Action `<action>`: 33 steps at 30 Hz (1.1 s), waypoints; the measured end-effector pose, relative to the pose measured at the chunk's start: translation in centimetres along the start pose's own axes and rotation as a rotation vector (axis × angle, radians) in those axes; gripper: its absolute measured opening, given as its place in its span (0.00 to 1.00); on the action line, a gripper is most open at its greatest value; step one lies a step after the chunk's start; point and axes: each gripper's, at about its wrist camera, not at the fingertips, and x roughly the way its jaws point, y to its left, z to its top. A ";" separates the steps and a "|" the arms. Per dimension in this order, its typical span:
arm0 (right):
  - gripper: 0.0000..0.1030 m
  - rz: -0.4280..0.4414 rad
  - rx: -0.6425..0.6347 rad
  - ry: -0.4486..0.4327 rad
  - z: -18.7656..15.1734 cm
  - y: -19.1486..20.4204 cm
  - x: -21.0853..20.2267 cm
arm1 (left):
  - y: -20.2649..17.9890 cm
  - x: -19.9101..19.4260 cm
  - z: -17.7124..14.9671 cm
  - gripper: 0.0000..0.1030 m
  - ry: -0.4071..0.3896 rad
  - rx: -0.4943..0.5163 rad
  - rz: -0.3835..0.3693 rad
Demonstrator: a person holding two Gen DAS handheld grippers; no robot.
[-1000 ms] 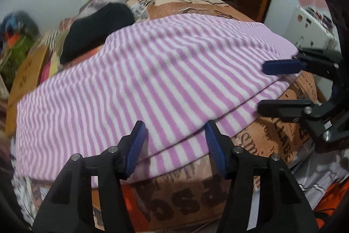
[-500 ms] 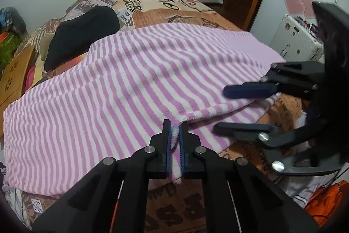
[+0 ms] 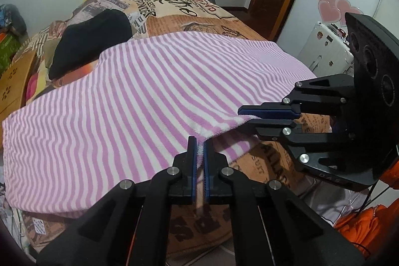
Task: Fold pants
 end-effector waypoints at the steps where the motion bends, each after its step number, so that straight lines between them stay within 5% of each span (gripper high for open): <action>1: 0.07 0.001 0.001 0.003 -0.2 0.1 0.0 | -0.1 0.1 -0.2 0.04 0.005 -0.002 -0.002; 8: 0.11 0.027 0.042 0.038 -1.1 0.1 -0.2 | -0.3 0.2 -1.5 0.04 0.037 -0.018 -0.004; 17: 0.20 0.015 0.145 -0.012 -0.3 -2.0 -3.1 | 2.1 -2.8 -0.1 0.09 -0.058 -0.114 0.055; 24: 0.21 -0.020 0.242 0.066 -2.1 -4.3 -0.2 | 3.1 0.9 -1.0 0.15 0.048 -0.136 0.088; 27: 0.22 -0.003 0.284 0.032 -3.2 -5.1 -1.2 | 3.2 1.1 -1.9 0.22 0.045 -0.153 0.110; 33: 0.38 -0.096 0.456 -0.020 -6.3 -8.7 -4.9 | 2.5 0.4 0.9 0.24 0.029 -0.155 0.120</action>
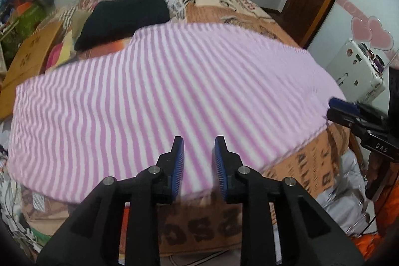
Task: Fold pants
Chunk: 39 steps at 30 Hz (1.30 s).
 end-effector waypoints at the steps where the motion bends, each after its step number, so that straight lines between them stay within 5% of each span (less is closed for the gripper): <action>1: 0.38 -0.018 0.046 -0.014 -0.4 -1.6 -0.9 | -0.7 -0.2 0.9 0.25 -0.012 0.016 0.002; 7: 0.45 -0.142 0.276 -0.096 -3.0 -9.9 -5.8 | -5.7 0.4 6.9 0.53 -0.083 0.063 -0.027; 14: 0.48 -0.253 0.487 -0.120 -7.4 -17.9 -9.2 | -12.5 5.8 12.2 0.54 -0.027 0.109 -0.077; 25: 0.50 -0.195 0.700 -0.127 -8.9 -23.2 -7.3 | -20.0 16.0 12.8 0.57 0.153 0.236 -0.017; 28: 0.51 -0.164 0.740 -0.145 -8.9 -24.4 -6.7 | -21.4 16.5 12.9 0.68 0.141 0.257 -0.002; 39: 0.59 -0.117 0.802 -0.174 -8.6 -26.6 -4.8 | -23.4 18.1 13.0 0.75 0.141 0.277 0.017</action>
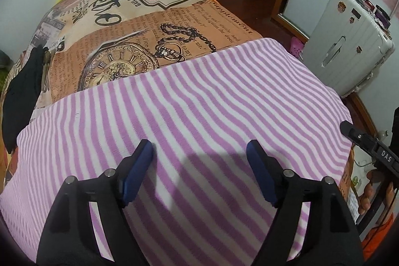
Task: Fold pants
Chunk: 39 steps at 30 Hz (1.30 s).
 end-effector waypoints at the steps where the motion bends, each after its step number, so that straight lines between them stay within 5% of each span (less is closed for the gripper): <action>1: 0.59 0.005 0.006 -0.009 0.1 -0.1 0.0 | -0.1 0.0 0.0 0.76 -0.001 0.002 0.001; 9: 0.55 -0.002 0.059 -0.077 2.3 -0.9 0.7 | -0.3 0.1 -0.3 0.78 -0.011 0.011 0.008; 17: 0.10 -0.022 -0.032 -0.106 4.0 0.9 1.3 | -0.1 0.1 -0.2 0.80 -0.010 0.005 -0.009; 28: 0.06 0.029 -0.180 -0.214 6.0 6.2 -3.2 | 1.4 -1.4 -0.1 0.80 -0.034 -0.066 -0.069; 39: 0.06 0.128 -0.387 -0.290 5.8 16.8 -5.8 | 8.5 -8.4 -2.2 0.80 -0.188 -0.184 -0.075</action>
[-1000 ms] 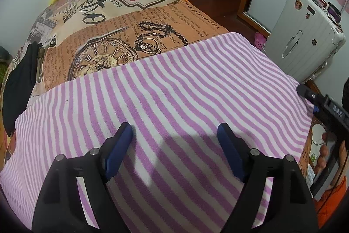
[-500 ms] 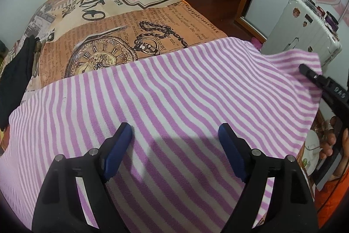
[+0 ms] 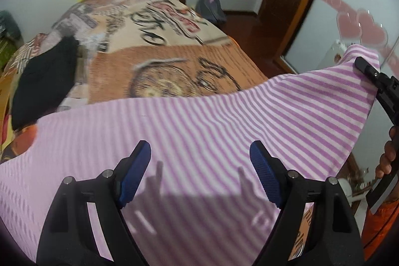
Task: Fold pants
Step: 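Grasp the pants leg end with the right gripper and lift it, then lay the held leg end over the pants with the right gripper and release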
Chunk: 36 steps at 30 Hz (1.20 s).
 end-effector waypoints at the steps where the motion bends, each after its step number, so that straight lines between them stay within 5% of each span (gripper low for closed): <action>1: 0.06 0.010 -0.014 -0.007 0.2 0.8 0.0 | 0.9 -0.8 -0.1 0.80 -0.014 -0.010 0.001; 11: 0.06 0.133 -0.156 -0.062 0.8 10.5 0.7 | 11.3 -8.3 -3.1 0.80 -0.113 -0.099 0.106; 20: 0.06 0.316 -0.277 0.025 -1.8 19.3 3.9 | 21.0 -13.3 -8.7 0.80 -0.135 -0.262 0.207; 28: 0.06 0.429 -0.397 0.262 -10.2 25.4 8.8 | 25.7 -15.0 -13.3 0.80 -0.119 -0.364 0.238; 36: 0.06 0.426 -0.491 0.502 -18.5 26.6 10.8 | 26.5 -13.0 -15.5 0.80 -0.059 -0.399 0.224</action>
